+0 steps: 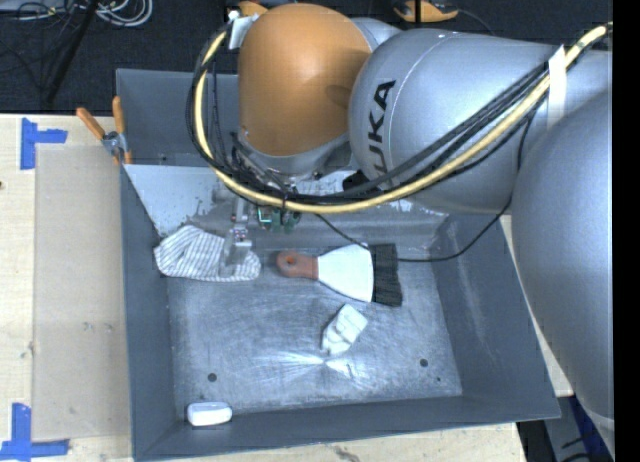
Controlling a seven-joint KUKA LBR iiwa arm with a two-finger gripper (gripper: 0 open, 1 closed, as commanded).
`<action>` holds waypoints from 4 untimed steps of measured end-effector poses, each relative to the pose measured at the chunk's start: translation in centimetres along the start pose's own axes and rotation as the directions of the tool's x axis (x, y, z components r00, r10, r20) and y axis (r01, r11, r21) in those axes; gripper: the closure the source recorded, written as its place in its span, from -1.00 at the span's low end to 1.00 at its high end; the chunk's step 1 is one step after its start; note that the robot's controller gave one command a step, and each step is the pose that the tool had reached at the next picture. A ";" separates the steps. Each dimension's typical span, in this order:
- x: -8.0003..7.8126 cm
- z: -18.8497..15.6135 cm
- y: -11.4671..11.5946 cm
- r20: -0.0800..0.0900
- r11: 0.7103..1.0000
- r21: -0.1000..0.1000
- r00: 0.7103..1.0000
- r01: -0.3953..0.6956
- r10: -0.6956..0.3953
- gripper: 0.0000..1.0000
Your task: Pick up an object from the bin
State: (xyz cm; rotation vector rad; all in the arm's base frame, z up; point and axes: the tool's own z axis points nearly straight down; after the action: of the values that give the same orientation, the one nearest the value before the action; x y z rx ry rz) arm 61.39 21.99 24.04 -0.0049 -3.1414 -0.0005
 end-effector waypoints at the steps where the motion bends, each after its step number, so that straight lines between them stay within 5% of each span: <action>1: 0.0 5.3 0.0 0.006 0.998 -0.001 0.998 0.058 -0.058 -1.00; 2: 1.0 8.3 -3.6 -0.006 1.000 0.001 1.000 -0.005 0.005 -1.00; 3: -0.2 12.5 -3.6 0.008 1.000 -0.001 1.000 0.022 -0.022 -1.00; 4: -0.8 16.3 -3.5 -0.002 0.991 -0.006 0.991 -0.131 0.131 1.00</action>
Offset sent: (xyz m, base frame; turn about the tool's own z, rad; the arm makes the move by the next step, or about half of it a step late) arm -0.0111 -0.0475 -0.0832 0.0256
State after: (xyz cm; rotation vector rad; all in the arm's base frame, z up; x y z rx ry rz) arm 62.21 18.53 7.74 -0.2107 -3.1329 -0.0104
